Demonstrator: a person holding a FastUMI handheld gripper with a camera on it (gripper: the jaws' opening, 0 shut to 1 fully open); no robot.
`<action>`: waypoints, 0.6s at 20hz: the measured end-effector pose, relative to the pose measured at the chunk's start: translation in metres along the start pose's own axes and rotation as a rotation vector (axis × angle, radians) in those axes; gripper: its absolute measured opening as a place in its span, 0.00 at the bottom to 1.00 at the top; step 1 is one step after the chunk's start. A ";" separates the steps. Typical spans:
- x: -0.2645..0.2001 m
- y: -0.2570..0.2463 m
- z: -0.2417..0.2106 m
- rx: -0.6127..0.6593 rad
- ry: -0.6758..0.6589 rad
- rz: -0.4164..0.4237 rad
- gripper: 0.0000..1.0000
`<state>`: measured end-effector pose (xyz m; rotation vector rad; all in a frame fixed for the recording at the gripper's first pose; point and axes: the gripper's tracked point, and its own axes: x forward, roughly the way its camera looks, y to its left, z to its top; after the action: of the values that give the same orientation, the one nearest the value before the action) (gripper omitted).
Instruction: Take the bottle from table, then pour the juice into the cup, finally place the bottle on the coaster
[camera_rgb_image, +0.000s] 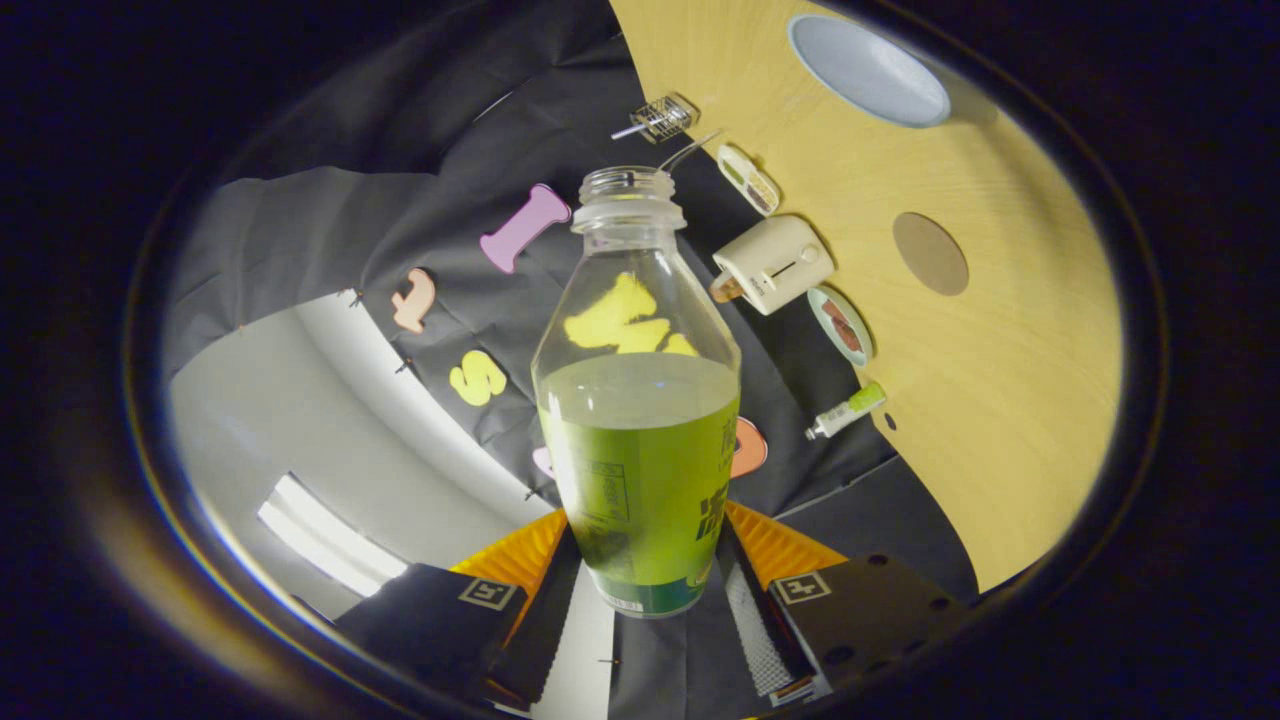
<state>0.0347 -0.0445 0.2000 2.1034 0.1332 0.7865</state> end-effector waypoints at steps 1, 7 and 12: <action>0.001 0.001 0.001 0.001 -0.003 0.002 0.78; -0.001 0.004 0.004 0.012 -0.003 0.009 0.78; 0.001 0.005 0.008 0.011 -0.013 0.013 0.78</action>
<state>0.0395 -0.0533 0.2010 2.1212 0.1175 0.7808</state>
